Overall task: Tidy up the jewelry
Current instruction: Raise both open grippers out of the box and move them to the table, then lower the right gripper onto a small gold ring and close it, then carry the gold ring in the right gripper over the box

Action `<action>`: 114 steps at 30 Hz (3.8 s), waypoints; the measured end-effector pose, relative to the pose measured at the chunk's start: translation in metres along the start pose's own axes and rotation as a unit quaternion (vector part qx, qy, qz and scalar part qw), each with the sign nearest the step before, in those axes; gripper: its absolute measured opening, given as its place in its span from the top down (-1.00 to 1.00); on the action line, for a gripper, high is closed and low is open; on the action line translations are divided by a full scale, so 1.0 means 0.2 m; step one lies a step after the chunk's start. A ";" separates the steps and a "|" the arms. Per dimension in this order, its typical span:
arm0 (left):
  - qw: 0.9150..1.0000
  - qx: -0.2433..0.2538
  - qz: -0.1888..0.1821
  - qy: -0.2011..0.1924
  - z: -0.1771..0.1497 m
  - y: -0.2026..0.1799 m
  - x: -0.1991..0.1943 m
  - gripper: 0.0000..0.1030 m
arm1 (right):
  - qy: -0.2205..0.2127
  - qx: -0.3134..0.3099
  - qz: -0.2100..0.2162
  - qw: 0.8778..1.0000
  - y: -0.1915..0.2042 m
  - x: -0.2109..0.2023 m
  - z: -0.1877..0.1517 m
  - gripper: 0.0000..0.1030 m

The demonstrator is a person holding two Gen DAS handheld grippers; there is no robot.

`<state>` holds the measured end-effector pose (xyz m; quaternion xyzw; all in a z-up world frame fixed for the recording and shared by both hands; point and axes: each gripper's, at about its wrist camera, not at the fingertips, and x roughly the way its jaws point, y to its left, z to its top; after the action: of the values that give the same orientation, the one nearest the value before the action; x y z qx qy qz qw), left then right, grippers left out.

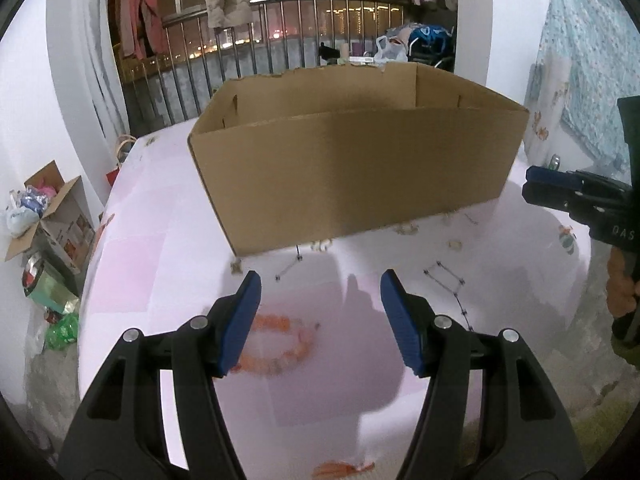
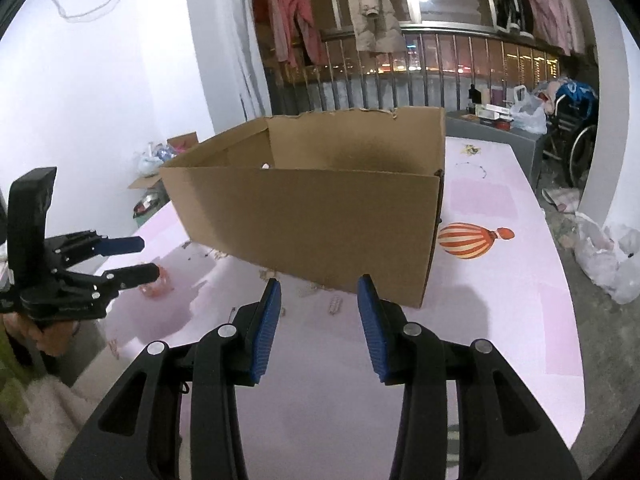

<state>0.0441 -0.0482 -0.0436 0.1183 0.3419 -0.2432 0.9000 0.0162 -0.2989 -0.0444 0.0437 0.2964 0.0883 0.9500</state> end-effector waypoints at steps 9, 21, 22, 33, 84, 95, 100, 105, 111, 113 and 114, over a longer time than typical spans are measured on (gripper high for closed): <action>0.998 -0.018 -0.025 -0.046 0.16 0.11 0.10 -0.14 | -0.010 0.016 0.006 1.000 0.02 0.11 0.15 0.36; 0.994 -0.048 -0.058 -0.074 0.22 0.23 0.21 -0.14 | -0.003 -0.029 -0.049 0.998 0.12 0.14 0.20 0.37; 0.994 -0.047 -0.057 -0.076 0.22 0.23 0.21 -0.14 | -0.004 -0.031 -0.052 0.998 0.12 0.15 0.20 0.37; 0.996 -0.019 -0.063 -0.065 0.12 0.23 0.11 -0.14 | 0.000 -0.051 -0.027 0.998 0.13 0.11 0.14 0.36; 0.990 0.086 -0.104 0.033 0.03 0.46 0.39 0.89 | 0.126 -0.165 0.092 0.974 0.17 0.34 -0.03 0.70; 0.990 0.087 -0.105 0.032 0.03 0.45 0.38 0.89 | 0.129 -0.148 0.096 0.976 0.16 0.33 -0.02 0.79; 0.990 0.085 -0.105 0.031 0.03 0.46 0.38 0.89 | 0.127 -0.144 0.095 0.977 0.16 0.33 -0.02 0.79; 0.991 0.084 -0.102 0.025 0.04 0.45 0.37 0.89 | 0.120 -0.142 0.093 0.978 0.16 0.31 -0.02 0.79; 0.991 0.086 -0.097 0.013 0.06 0.44 0.30 0.89 | 0.103 -0.141 0.091 0.980 0.18 0.26 0.00 0.79; 0.992 0.087 -0.095 0.007 0.07 0.44 0.27 0.89 | 0.095 -0.142 0.091 0.981 0.18 0.24 0.01 0.79; 0.992 0.086 -0.094 0.003 0.08 0.44 0.25 0.89 | 0.091 -0.142 0.091 0.981 0.19 0.23 0.02 0.79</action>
<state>0.1302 0.0032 -0.0609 0.1633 0.3323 -0.3553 0.8583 0.0501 -0.2536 -0.0623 -0.0730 0.3612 0.2196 0.9033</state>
